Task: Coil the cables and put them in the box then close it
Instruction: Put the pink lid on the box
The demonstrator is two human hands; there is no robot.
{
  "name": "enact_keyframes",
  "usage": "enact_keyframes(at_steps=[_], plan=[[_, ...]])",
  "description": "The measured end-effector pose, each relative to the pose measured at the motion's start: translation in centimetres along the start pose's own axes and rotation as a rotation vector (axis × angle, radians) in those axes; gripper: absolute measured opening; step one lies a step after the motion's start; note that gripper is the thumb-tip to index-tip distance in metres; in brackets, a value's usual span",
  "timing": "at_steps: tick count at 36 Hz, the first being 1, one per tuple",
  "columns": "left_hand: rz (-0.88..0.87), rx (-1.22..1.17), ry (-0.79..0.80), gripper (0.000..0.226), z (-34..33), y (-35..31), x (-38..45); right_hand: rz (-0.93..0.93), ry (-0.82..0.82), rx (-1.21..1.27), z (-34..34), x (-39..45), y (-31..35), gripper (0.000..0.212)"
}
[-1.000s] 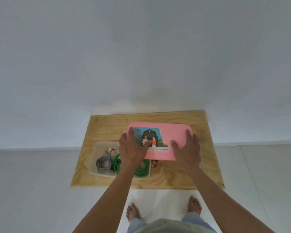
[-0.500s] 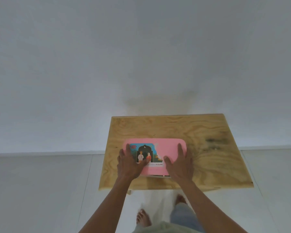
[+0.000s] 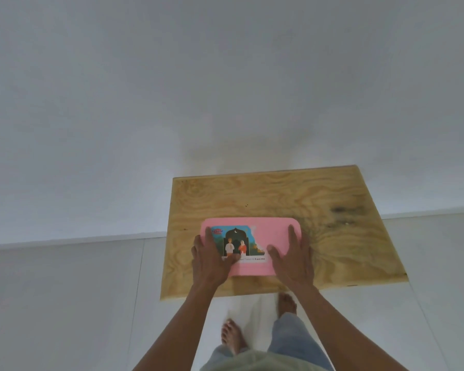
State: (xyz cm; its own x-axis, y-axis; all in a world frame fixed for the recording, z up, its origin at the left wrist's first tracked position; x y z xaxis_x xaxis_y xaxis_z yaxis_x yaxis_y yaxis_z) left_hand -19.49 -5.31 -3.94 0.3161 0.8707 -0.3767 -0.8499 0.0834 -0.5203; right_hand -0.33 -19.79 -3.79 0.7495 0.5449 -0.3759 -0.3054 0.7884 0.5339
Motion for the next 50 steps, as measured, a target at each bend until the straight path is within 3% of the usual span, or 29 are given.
enact_keyframes(at_steps=[10, 23, 27, 33, 50], plan=[[-0.027, -0.014, 0.003, 0.107, 0.2, 0.3, 1.2, 0.018, 0.024, -0.063, -0.6, 1.1, 0.3, 0.081], [-0.196, 0.046, -0.019, 0.121, -0.2, 0.8, 2.6, 0.095, -0.104, -0.084, -1.2, 1.9, -0.2, 0.087], [-0.278, 0.188, -0.115, 0.105, -1.1, 0.7, 2.5, 0.102, -0.131, -0.103, -1.2, 2.2, -0.4, 0.086], [-0.21, 0.231, -0.206, 0.085, -1.6, 0.6, 2.7, 0.109, -0.131, -0.081, -0.9, 3.2, -0.4, 0.085], [-0.151, 0.31, -0.253, 0.092, -1.6, 0.3, 2.8, 0.305, -0.184, -0.169, -0.7, 5.1, 1.1, 0.085]])
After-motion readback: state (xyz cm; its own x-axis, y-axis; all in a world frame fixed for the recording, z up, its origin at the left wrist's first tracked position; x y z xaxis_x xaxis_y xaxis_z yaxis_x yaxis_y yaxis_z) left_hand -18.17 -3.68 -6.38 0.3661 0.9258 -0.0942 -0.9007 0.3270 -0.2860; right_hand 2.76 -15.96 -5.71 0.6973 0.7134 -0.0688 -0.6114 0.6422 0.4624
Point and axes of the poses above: each hand's wrist, its own x-axis towards the middle knuckle, its own z-axis out of the back of the hand, y = z × x, the point moved 8 cm from there along x, towards the middle knuckle, and after that the axes turned 3 degrees about x, right-handed, at the moved point
